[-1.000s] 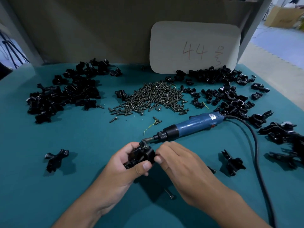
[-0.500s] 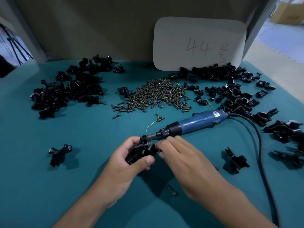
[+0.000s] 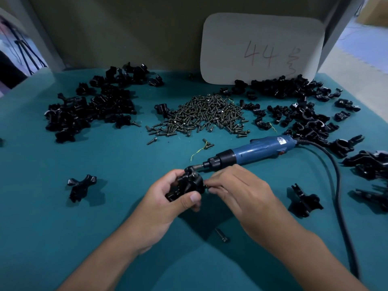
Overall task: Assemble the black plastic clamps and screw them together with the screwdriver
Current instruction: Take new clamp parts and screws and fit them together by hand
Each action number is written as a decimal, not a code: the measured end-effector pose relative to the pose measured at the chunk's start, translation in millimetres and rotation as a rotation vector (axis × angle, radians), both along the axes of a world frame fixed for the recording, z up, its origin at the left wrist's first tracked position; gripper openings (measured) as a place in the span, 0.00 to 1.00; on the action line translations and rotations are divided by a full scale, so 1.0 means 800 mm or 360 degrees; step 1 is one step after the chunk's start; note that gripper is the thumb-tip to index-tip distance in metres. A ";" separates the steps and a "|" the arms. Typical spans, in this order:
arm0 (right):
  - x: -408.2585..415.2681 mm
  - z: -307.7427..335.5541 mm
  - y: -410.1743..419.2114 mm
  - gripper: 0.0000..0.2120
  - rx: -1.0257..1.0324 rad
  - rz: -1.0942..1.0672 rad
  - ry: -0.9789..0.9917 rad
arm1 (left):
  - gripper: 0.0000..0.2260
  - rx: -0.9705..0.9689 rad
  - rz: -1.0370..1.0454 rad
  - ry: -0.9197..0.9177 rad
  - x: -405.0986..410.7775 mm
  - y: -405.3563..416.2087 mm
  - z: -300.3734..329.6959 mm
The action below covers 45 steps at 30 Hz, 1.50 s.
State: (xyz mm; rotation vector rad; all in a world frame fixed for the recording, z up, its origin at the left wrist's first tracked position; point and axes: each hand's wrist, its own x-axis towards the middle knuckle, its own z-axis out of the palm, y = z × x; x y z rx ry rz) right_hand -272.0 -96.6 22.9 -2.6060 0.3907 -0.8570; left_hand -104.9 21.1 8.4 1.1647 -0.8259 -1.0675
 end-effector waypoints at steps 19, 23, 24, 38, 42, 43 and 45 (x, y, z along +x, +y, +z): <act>-0.001 0.010 0.005 0.10 -0.0346 -0.0079 0.0307 | 0.14 0.0030 -0.0088 -0.0099 0.003 0.002 0.002; -0.002 0.006 0.004 0.11 -0.0323 -0.0091 0.0245 | 0.12 0.0050 -0.0102 -0.0139 0.003 0.002 0.000; -0.002 0.005 0.004 0.11 -0.0345 -0.0110 0.0240 | 0.11 0.0051 -0.0097 -0.0151 0.002 0.002 0.000; -0.001 0.009 0.015 0.15 -0.0165 -0.0210 0.0364 | 0.12 0.0015 -0.0117 -0.0139 -0.003 0.001 0.003; 0.000 0.008 0.011 0.15 -0.0249 -0.0156 0.0418 | 0.13 0.0005 -0.0107 -0.0113 -0.003 0.002 0.003; -0.002 0.008 0.011 0.16 -0.0270 -0.0161 0.0436 | 0.13 0.0015 -0.0103 -0.0111 -0.004 0.002 0.002; -0.004 0.008 0.011 0.19 -0.0327 -0.0216 0.0493 | 0.15 0.0039 -0.0097 -0.0112 -0.006 0.003 -0.002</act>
